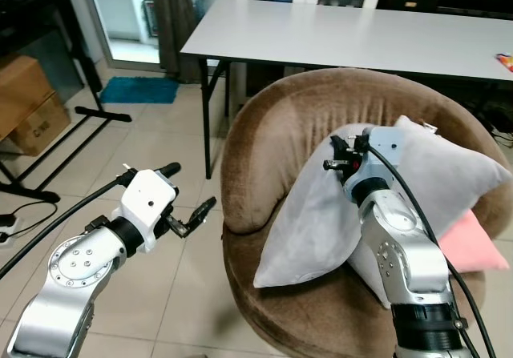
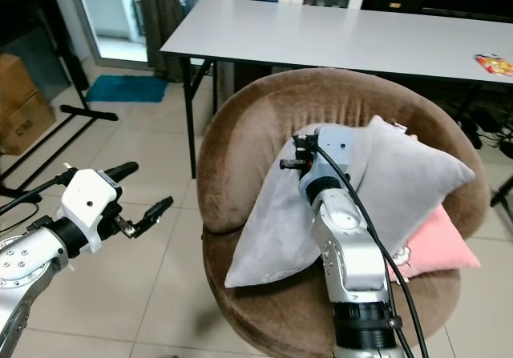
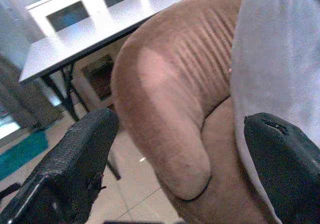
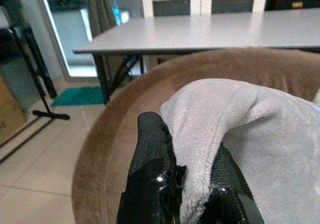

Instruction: Move the pillow to the sofa from floor

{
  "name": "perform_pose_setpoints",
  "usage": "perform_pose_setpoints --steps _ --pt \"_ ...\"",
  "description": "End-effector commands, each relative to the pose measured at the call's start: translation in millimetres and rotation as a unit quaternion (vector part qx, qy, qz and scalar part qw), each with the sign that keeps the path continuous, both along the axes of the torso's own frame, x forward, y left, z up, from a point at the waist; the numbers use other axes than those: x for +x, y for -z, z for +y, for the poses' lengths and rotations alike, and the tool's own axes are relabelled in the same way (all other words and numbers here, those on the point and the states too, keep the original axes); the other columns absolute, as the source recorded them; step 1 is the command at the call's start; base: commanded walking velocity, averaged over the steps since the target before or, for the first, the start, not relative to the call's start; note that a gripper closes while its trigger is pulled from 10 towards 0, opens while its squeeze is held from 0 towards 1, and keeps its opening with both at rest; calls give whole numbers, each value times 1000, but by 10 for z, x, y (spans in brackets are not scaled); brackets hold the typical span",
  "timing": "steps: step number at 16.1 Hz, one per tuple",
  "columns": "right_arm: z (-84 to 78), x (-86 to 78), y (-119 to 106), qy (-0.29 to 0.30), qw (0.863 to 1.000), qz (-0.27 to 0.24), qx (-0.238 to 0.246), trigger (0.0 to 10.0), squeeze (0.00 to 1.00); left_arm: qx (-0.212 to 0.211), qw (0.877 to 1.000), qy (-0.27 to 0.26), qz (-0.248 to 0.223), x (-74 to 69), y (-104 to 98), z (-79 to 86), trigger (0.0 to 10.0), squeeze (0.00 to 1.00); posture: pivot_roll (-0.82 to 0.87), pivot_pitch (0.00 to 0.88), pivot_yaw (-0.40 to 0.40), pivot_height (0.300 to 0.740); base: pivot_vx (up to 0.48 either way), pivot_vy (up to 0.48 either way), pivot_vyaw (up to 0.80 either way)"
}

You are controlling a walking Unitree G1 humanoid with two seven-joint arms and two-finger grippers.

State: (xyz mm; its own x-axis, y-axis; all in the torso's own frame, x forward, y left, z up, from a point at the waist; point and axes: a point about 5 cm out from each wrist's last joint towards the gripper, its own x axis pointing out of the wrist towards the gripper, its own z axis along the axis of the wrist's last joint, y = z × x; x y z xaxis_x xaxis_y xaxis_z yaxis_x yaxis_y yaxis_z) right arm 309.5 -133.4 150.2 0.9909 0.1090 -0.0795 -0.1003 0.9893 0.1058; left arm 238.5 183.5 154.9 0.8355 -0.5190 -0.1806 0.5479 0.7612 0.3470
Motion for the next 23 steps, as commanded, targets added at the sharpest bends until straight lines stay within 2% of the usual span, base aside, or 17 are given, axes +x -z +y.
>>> perform_pose_setpoints --steps 1,2,4,5,7,9,10,11,12,14,16,17,19,20,21,22,23 --pt "19 121 -149 2 999 -42 -12 10000 0 -3 1000 16 7 12 2 -31 10000 0 -15 0 -6 740 0 0 0" --pt "22 153 -140 3 999 -43 -16 10000 0 -4 1000 18 8 7 4 -39 10000 0 -16 0 -6 740 0 0 0" --pt "13 336 -85 19 999 -38 -31 10000 0 -6 999 28 14 -13 14 -73 10000 0 -16 0 -12 740 0 0 0" --pt "27 541 -22 39 998 -25 -53 10000 0 -8 999 37 19 -26 25 -101 10000 0 -14 0 -18 740 0 0 0" --pt "132 713 14 43 996 -11 -80 10000 0 -7 999 42 21 -32 34 -117 10000 0 -4 0 -36 740 0 0 0" --pt "350 800 52 15 996 21 -80 10000 0 -7 999 43 22 -34 30 -125 10000 0 21 0 -59 740 0 0 0" --pt "455 816 65 0 997 35 -70 10000 43 -6 999 43 22 -48 29 -133 10000 0 33 0 -71 740 0 0 0" --pt "486 823 61 -2 997 37 -72 10000 976 -6 999 44 22 -55 30 -137 10000 0 41 0 -78 740 0 0 0" --pt "568 838 27 -23 997 32 -68 10000 1000 -6 999 39 21 -69 31 -138 10000 0 54 0 -91 740 0 0 0" --pt "603 858 -33 -27 998 15 -56 10000 1000 -8 999 30 20 -82 33 -133 10000 0 57 0 -96 740 0 0 0" --pt "554 869 -40 -27 998 5 -63 10000 1000 -10 1000 22 19 -97 52 -131 10000 0 54 0 -92 740 0 0 0" --pt "463 876 -33 -6 999 2 -34 10000 1000 -13 1000 15 16 -91 58 -139 10000 0 50 0 -87 740 0 0 0" --pt "302 880 -30 31 999 -11 -24 10000 1000 -16 1000 -4 3 -37 52 -134 10000 0 32 0 -64 740 0 0 0" --pt "277 877 -25 24 1000 -13 -11 10000 973 -19 1000 -16 -1 -16 47 -124 10000 0 27 0 -59 740 0 0 0" --pt "260 870 -21 11 1000 -17 2 10000 553 -23 999 -32 -6 6 40 -109 10000 0 27 0 -59 740 0 0 0" --pt "206 817 24 -8 999 -36 14 10000 0 -49 995 -90 -20 52 19 -51 10000 0 11 0 -38 740 0 0 0" --pt "172 728 76 -28 998 -53 20 10000 0 -66 988 -138 -31 65 15 6 10000 0 8 0 -33 740 0 0 0"
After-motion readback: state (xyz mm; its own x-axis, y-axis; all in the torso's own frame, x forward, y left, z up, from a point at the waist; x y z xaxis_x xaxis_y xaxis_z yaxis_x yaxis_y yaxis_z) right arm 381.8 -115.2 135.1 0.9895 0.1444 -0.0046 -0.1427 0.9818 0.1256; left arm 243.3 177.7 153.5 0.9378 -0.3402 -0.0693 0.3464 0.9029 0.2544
